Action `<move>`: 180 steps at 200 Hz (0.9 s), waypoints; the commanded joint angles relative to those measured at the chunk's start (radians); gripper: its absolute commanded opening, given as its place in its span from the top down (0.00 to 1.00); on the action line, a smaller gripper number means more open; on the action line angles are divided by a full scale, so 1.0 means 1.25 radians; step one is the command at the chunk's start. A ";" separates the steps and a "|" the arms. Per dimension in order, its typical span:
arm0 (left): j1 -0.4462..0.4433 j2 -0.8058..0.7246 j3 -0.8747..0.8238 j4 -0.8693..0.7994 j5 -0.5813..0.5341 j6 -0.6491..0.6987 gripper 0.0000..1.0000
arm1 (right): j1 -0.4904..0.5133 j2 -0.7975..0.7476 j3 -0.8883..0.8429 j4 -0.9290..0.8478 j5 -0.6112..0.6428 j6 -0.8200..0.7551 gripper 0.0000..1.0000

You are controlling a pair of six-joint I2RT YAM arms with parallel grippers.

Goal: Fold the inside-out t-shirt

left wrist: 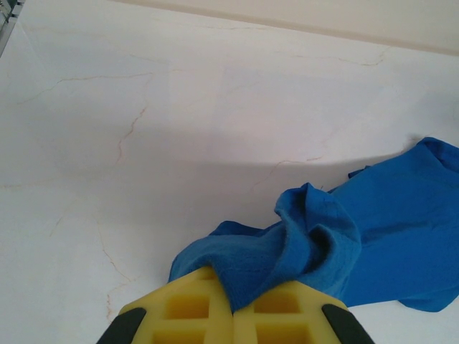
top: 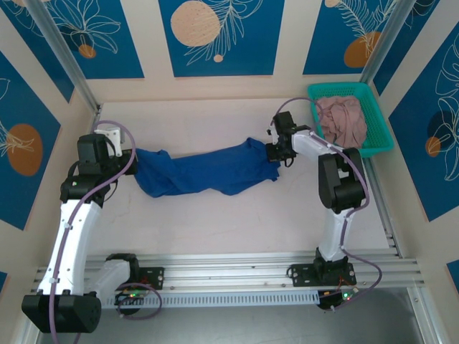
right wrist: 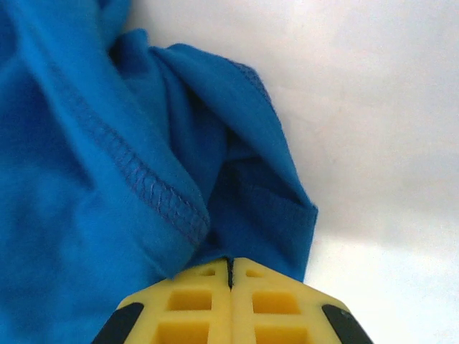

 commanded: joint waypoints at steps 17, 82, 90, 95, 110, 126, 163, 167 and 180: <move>0.011 -0.010 -0.005 0.018 0.010 0.001 1.00 | -0.085 -0.266 -0.152 0.143 -0.297 0.124 1.00; 0.017 -0.008 0.029 0.024 -0.006 -0.056 1.00 | -0.201 -0.360 -0.264 0.384 -0.613 0.366 1.00; 0.020 -0.006 0.053 0.021 -0.006 -0.068 1.00 | -0.215 -0.390 -0.267 0.414 -0.624 0.395 1.00; 0.023 -0.004 0.071 0.018 -0.008 -0.073 1.00 | -0.227 -0.416 -0.269 0.432 -0.625 0.412 1.00; 0.037 0.003 0.150 0.000 -0.021 -0.083 1.00 | -0.266 -0.502 -0.251 0.446 -0.607 0.441 1.00; 0.056 0.007 0.250 -0.014 -0.050 -0.085 1.00 | -0.303 -0.588 -0.195 0.413 -0.574 0.452 1.00; 0.079 0.048 0.513 -0.044 -0.116 -0.058 1.00 | -0.318 -0.701 -0.008 0.286 -0.494 0.406 1.00; 0.080 0.056 0.543 -0.050 -0.121 -0.054 1.00 | -0.318 -0.706 0.013 0.270 -0.486 0.398 1.00; 0.079 0.084 0.636 -0.074 -0.133 -0.038 1.00 | -0.319 -0.718 0.081 0.209 -0.450 0.369 1.00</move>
